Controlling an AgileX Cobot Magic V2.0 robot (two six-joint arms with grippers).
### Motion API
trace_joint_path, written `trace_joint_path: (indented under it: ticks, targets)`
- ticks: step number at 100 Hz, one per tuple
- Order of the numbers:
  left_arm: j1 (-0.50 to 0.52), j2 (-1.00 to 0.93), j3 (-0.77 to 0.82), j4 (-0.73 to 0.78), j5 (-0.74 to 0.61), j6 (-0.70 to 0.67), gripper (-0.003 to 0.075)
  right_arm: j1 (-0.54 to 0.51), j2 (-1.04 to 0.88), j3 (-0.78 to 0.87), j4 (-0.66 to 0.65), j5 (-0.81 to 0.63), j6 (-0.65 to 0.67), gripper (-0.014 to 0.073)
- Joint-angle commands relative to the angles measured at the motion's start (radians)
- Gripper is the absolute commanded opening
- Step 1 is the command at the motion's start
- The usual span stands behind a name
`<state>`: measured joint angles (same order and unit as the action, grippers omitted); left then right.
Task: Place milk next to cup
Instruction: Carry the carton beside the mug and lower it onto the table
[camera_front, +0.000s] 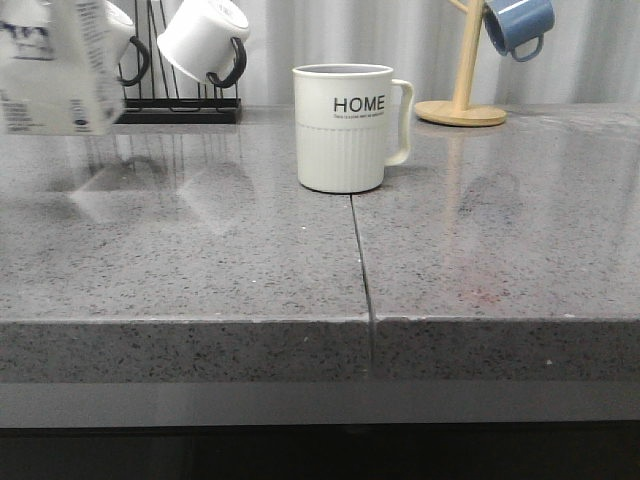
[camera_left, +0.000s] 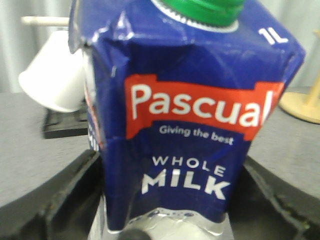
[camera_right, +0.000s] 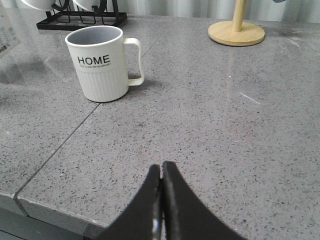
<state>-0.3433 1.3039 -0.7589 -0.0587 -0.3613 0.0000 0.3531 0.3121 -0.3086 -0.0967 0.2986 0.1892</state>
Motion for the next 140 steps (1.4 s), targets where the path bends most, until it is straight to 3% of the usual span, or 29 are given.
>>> trace_joint_path:
  ticks: [1, 68, 126, 132, 140]
  targets:
    - [-0.051, -0.012, -0.054, -0.001, -0.087, -0.009, 0.0325, -0.001, 0.004, -0.025, -0.004, -0.073, -0.007, -0.0016]
    - [-0.231, 0.240, -0.227, -0.005, -0.148, -0.007, 0.0325, -0.001, 0.004, -0.025, -0.004, -0.073, -0.007, -0.0016]
    - [-0.245, 0.306, -0.227, -0.034, -0.159, -0.011, 0.0327, -0.001, 0.004, -0.025, -0.004, -0.073, -0.007, -0.0016]
    - [-0.245, 0.306, -0.227, -0.040, -0.159, -0.011, 0.0358, -0.001, 0.004, -0.025, -0.004, -0.073, -0.007, -0.0016]
    - [-0.245, 0.306, -0.227, -0.040, -0.159, -0.011, 0.0489, -0.001, 0.004, -0.025, -0.004, -0.073, -0.007, -0.0016]
